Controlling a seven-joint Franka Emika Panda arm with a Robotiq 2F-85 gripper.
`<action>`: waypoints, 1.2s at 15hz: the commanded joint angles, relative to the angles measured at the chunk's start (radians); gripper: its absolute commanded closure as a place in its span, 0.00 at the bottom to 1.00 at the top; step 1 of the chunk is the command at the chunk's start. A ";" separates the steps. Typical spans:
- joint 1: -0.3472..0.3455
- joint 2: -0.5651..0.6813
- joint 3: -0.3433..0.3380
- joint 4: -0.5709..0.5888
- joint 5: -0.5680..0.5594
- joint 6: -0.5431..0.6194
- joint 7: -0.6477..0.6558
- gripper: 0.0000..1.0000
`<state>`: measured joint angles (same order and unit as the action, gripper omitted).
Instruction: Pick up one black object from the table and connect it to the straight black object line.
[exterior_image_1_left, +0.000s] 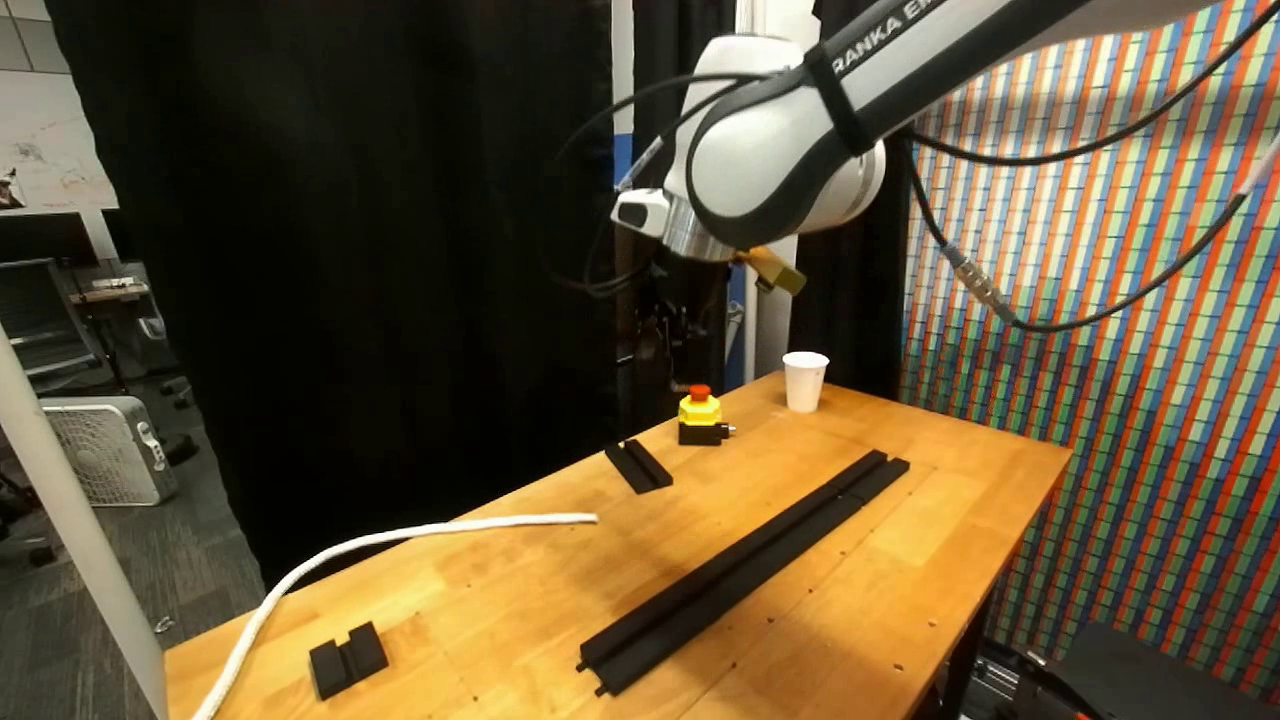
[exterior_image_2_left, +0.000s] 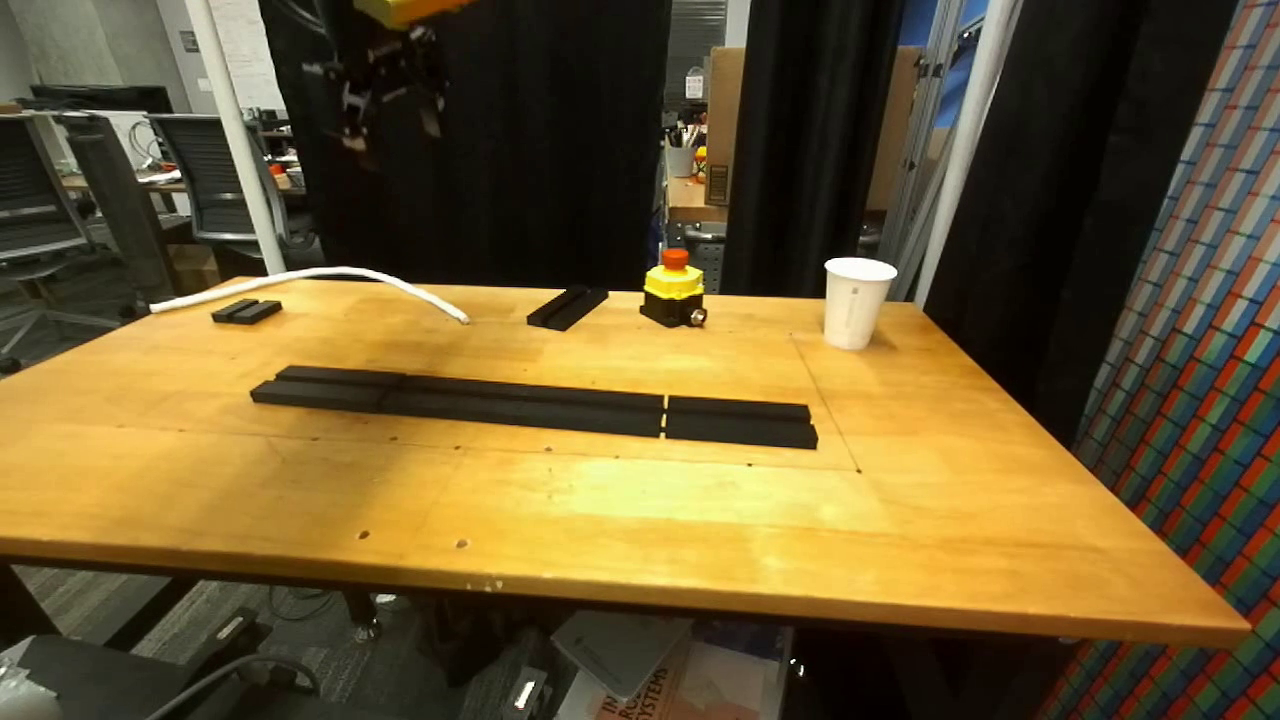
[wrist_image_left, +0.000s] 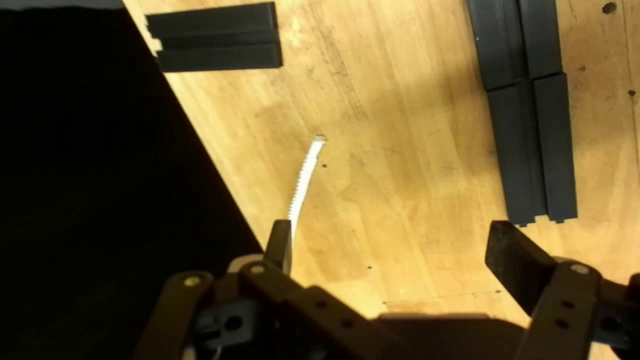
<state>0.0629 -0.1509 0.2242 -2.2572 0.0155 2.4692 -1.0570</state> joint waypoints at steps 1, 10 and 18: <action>-0.027 -0.133 0.043 0.090 -0.115 -0.161 0.271 0.00; 0.047 -0.324 0.093 0.187 -0.303 -0.558 0.879 0.00; 0.076 -0.528 0.067 0.126 -0.202 -1.021 1.186 0.00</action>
<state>0.1134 -0.6024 0.2971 -2.0992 -0.2441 1.5560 0.0049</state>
